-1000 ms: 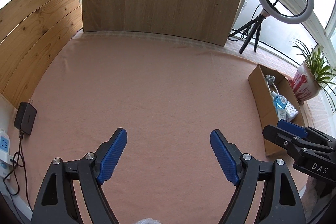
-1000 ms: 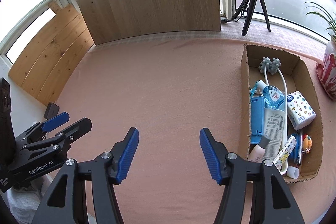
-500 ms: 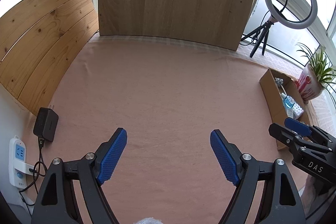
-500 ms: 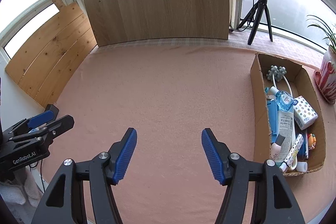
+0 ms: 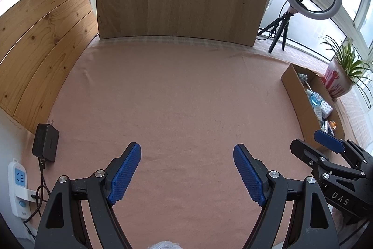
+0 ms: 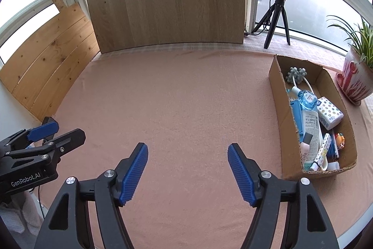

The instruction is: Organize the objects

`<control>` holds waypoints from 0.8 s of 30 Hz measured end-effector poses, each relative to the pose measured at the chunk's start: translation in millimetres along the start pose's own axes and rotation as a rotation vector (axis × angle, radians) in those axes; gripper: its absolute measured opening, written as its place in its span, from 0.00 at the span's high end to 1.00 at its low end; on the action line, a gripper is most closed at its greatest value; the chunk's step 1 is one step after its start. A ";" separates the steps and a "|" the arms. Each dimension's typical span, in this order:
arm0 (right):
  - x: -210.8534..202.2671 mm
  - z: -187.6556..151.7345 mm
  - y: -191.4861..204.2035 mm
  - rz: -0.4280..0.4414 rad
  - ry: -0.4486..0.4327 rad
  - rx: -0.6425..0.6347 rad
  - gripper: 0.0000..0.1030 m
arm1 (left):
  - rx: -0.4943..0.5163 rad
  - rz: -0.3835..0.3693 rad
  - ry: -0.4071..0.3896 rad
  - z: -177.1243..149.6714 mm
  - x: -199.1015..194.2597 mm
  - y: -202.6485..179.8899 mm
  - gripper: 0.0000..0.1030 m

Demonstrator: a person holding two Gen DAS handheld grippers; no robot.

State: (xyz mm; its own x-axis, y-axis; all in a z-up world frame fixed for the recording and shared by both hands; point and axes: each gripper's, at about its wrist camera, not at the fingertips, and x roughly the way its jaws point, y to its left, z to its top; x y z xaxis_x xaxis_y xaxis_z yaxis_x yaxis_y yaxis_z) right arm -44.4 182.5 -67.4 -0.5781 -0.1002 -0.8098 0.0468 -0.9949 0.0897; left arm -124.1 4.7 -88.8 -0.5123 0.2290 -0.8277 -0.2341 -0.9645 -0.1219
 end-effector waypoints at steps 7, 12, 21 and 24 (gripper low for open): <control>-3.2 -8.0 8.5 -0.031 -0.018 0.010 0.33 | 0.038 -0.001 0.013 -5.1 2.0 3.4 0.18; -5.7 -10.8 10.1 -0.033 -0.026 0.032 0.33 | 0.054 0.010 0.022 -9.1 3.9 4.4 0.18; -8.8 -14.5 10.3 -0.042 -0.039 0.065 0.32 | 0.071 0.000 0.026 -11.7 4.3 2.5 0.18; -8.6 -15.6 10.7 -0.042 -0.039 0.068 0.32 | 0.073 0.000 0.027 -12.0 4.0 2.3 0.18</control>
State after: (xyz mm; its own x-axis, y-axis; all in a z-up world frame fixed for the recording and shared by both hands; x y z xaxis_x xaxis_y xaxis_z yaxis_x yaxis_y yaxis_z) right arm -26.3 172.4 -68.5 -0.6095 -0.0567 -0.7908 -0.0326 -0.9948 0.0965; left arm -116.8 1.8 -99.0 -0.4901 0.2241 -0.8424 -0.2940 -0.9523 -0.0823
